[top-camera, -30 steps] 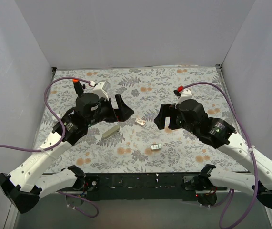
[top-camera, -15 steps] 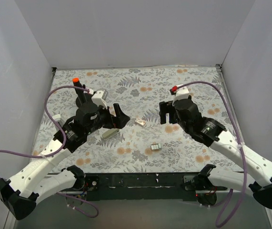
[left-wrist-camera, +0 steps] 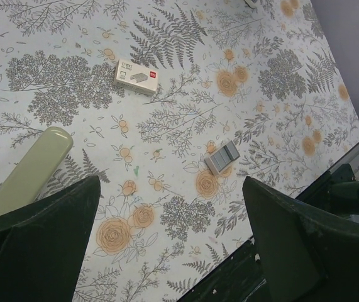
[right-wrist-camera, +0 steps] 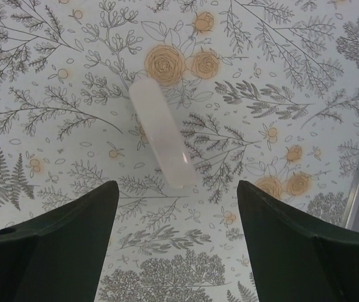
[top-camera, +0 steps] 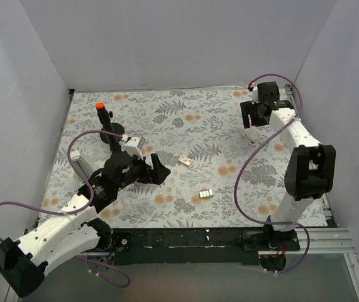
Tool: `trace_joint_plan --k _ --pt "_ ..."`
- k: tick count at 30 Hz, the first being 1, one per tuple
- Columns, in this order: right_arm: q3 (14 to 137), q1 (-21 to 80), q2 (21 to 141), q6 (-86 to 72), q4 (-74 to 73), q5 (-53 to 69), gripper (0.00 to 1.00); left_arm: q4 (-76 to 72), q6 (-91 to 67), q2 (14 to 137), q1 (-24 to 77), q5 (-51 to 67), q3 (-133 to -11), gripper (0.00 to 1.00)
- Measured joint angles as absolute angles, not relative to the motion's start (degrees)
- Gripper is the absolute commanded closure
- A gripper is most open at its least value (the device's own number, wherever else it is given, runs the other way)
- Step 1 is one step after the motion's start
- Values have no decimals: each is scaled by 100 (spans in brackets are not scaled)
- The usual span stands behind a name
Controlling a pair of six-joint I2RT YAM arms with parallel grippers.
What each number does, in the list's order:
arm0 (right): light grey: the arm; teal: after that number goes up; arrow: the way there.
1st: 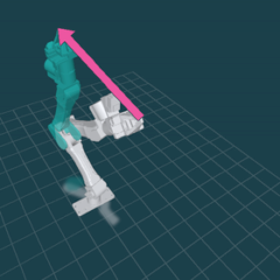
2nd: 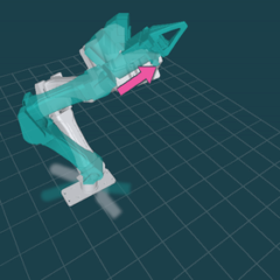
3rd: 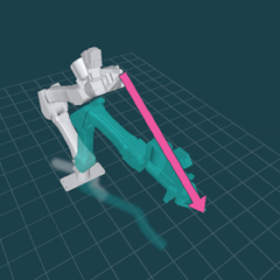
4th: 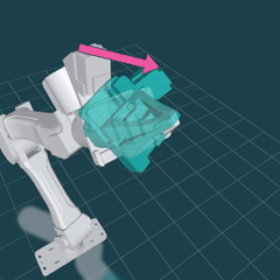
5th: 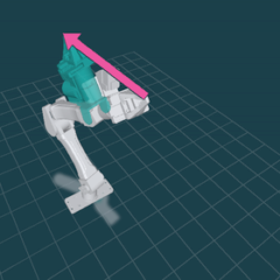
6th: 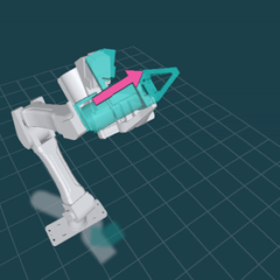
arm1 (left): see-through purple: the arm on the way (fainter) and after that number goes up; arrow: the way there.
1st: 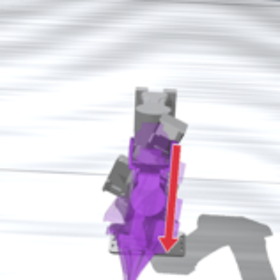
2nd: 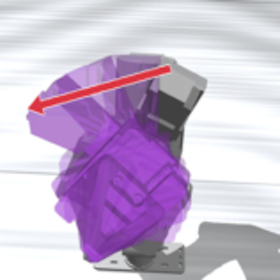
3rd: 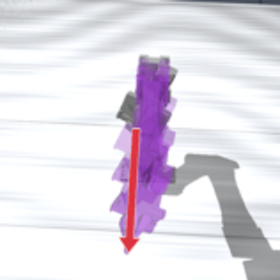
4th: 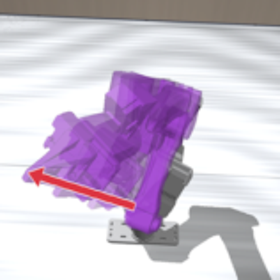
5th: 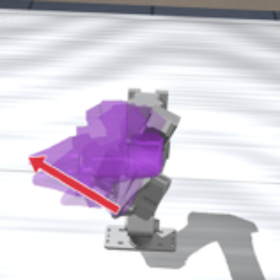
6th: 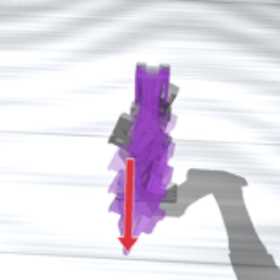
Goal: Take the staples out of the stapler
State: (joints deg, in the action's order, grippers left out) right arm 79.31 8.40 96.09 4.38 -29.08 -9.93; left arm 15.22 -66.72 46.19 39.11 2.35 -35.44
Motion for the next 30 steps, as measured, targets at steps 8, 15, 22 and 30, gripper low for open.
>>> trace_joint_plan --k 8,15,22,30 --pt "8842 425 11061 1076 -3511 -150 19 1227 -6665 4790 3911 346 -3474 2" --pt "8844 351 11286 1264 -3673 239 32 1157 -6643 4952 3911 392 -3474 2" --pt "8844 353 11563 1278 -3673 -40 52 1109 -6582 4930 3911 460 -3468 2" --pt "9168 357 11611 934 -4007 -32 99 980 -6598 4810 3911 508 -3444 5"
